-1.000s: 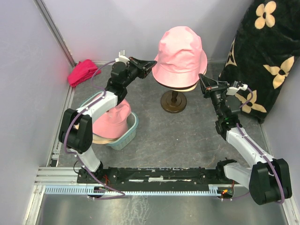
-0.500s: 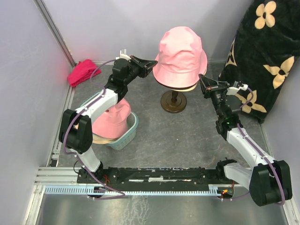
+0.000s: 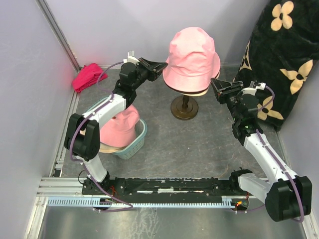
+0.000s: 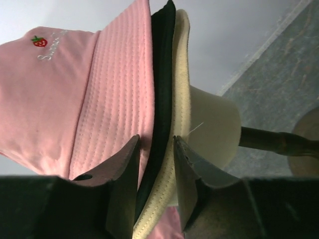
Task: Stack the hats
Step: Stack the hat on the hat.
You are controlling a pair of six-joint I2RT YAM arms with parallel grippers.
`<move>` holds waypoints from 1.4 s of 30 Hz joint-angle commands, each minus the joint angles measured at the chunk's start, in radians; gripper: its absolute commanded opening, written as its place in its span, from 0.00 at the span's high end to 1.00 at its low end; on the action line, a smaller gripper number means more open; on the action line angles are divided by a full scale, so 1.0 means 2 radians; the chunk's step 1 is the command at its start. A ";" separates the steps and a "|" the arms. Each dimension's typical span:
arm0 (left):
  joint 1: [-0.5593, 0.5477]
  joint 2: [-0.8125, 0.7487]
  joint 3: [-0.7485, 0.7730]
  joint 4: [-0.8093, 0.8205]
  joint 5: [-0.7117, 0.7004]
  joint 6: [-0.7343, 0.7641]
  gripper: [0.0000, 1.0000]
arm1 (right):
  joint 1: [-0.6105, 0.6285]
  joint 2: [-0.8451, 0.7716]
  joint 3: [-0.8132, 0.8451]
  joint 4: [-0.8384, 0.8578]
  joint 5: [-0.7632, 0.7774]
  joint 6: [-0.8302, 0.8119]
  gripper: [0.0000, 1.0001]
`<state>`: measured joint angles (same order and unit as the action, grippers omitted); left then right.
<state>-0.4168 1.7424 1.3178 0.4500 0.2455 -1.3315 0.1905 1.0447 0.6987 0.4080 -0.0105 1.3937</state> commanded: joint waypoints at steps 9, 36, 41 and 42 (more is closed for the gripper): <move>0.002 -0.002 -0.003 0.042 0.001 0.034 0.75 | -0.038 -0.047 0.058 -0.112 0.028 -0.077 0.56; 0.004 0.006 0.023 0.025 0.015 0.043 0.72 | -0.115 0.204 0.246 0.025 -0.130 0.001 0.50; 0.004 0.008 0.024 0.026 0.015 0.043 0.72 | -0.115 0.218 0.249 0.031 -0.139 0.008 0.50; 0.004 0.008 0.024 0.027 0.015 0.042 0.72 | -0.115 0.221 0.248 0.034 -0.141 0.009 0.50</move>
<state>-0.4110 1.7500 1.3209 0.4732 0.2470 -1.2892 -0.0349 1.4723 1.1488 0.4004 -0.2539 1.3899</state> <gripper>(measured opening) 0.278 0.496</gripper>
